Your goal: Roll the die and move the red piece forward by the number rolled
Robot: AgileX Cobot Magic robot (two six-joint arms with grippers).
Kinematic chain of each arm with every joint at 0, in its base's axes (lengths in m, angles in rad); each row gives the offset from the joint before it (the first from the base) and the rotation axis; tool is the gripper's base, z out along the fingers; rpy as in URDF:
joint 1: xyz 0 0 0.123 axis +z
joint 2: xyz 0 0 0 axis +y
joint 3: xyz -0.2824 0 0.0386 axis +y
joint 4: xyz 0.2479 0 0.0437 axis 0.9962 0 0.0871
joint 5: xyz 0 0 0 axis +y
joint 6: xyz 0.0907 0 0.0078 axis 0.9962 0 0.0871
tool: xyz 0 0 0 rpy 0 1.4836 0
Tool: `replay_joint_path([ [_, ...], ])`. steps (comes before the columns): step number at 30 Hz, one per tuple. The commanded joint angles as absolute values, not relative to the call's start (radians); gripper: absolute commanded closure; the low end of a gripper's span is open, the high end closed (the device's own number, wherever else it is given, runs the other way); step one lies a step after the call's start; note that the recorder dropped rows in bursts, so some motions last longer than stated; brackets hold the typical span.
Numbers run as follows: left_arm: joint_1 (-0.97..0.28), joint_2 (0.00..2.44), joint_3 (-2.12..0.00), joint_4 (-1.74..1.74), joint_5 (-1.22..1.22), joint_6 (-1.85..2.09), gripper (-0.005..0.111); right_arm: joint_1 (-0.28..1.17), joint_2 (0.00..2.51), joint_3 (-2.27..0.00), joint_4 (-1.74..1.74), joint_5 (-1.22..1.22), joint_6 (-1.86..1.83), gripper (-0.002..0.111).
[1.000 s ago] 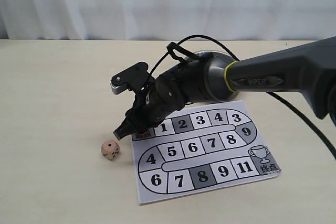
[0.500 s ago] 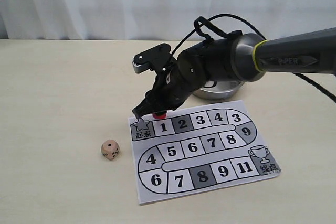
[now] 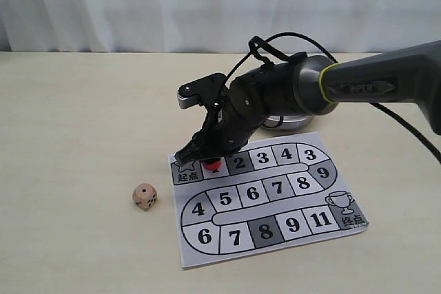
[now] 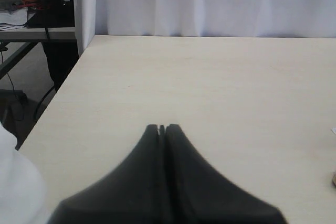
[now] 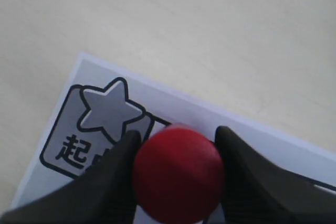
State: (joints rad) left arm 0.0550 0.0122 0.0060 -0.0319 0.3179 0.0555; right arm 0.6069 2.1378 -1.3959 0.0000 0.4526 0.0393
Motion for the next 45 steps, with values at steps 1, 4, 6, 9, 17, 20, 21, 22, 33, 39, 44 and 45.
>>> replay_joint_path([
  [1, 0.047, 0.012, 0.0, -0.031, 0.306, 0.056, 0.107, 0.602, 2.118, -1.395, 0.016, 0.467, 0.044, 0.06],
  [4, 0.047, 0.012, 0.0, -0.031, 0.306, 0.056, 0.107, 0.602, 2.087, -1.395, 0.018, 0.443, 0.049, 0.051],
  [6, 0.047, 0.012, 0.0, -0.031, 0.306, 0.056, 0.107, 0.602, 2.07, -1.395, 0.018, 0.438, 0.063, 0.048],
  [9, 0.047, 0.012, 0.0, -0.031, 0.306, 0.056, 0.107, 0.602, 2.056, -1.395, 0.006, 0.432, 0.068, 0.044],
  [17, 0.047, 0.012, 0.0, -0.031, 0.306, 0.056, 0.107, 0.554, 2.013, -1.395, 0.011, 0.505, 0.091, 0.064],
  [20, 0.047, 0.012, 0.0, -0.031, 0.306, 0.056, 0.107, 0.516, 1.986, -1.395, 0.011, 0.568, 0.093, 0.079],
  [21, 0.047, 0.012, 0.0, -0.031, 0.306, 0.056, 0.107, 0.507, 1.975, -1.395, 0.011, 0.588, 0.093, 0.085],
  [22, 0.047, 0.012, 0.0, -0.031, 0.306, 0.056, 0.107, 0.494, 1.964, -1.395, 0.011, 0.615, 0.093, 0.09],
  [33, 0.047, 0.012, 0.0, -0.031, 0.306, 0.056, 0.107, 0.324, 1.857, -1.274, -0.035, 0.704, 0.074, 0.104],
  [39, 0.047, 0.012, 0.0, -0.031, 0.306, 0.056, 0.107, 0.187, 1.835, -1.186, -0.033, 0.698, 0.061, 0.104],
  [44, 0.047, 0.012, 0.0, -0.031, 0.306, 0.056, 0.107, 0.095, 1.835, -1.166, -0.014, 0.703, 0.021, 0.104],
  [45, 0.047, 0.012, 0.0, -0.031, 0.306, 0.056, 0.107, 0.091, 1.835, -1.166, 0.0, 0.711, -0.015, 0.104],
])
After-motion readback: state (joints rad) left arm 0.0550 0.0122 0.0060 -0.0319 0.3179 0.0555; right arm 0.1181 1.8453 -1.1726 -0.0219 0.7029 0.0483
